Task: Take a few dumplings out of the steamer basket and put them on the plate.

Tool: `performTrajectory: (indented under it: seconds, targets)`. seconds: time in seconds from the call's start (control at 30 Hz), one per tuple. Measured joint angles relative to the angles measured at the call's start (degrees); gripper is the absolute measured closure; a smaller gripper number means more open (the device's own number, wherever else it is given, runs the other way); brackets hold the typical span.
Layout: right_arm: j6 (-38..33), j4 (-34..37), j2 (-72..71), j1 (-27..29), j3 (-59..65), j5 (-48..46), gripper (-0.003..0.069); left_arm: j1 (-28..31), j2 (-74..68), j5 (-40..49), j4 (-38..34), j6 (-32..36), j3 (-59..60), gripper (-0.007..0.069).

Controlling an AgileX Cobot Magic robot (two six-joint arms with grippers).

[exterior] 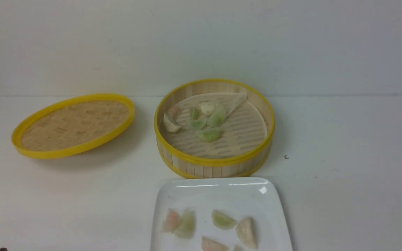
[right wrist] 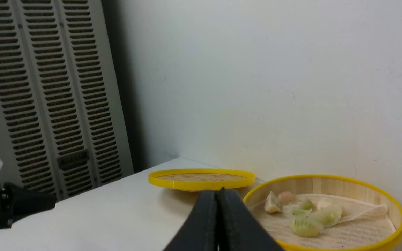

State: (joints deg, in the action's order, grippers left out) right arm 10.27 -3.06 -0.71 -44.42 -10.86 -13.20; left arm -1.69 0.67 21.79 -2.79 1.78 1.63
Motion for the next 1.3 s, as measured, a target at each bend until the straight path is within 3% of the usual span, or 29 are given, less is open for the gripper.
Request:
performTrajectory:
  seconds: [0.07,0.17,0.2,0.3,0.5,0.67,1.3]
  targets:
    - [-0.96,0.15,0.00,2.15,0.89,-0.07,0.0673,0.00,0.00,0.00,0.00,0.00,0.00,0.0631]
    - [-1.36,0.15,0.00,13.73,3.88,-0.09,0.0673,0.00,0.00,0.00,0.00,0.00,0.00,0.0631]
    - [-1.36,0.15,0.00,14.54,4.12,-0.09,0.0673,0.00,0.00,0.00,0.00,0.00,0.00,0.0631]
    - [-1.81,0.15,0.00,28.85,9.93,-0.49,0.0673,0.00,0.00,0.00,0.00,0.00,0.00,0.0631]
    - [-2.89,-0.07,0.00,41.66,12.32,-7.22,0.0673,0.00,0.00,0.00,0.00,0.00,0.00,0.0631]
    - [-2.88,-0.08,0.00,44.94,12.25,-7.86,0.0673,0.00,0.00,0.00,0.00,0.00,0.00,0.0631]
    - [-2.88,-0.08,0.00,45.08,12.25,-7.91,0.0673,0.00,0.00,0.00,0.00,0.00,0.00,0.0631]
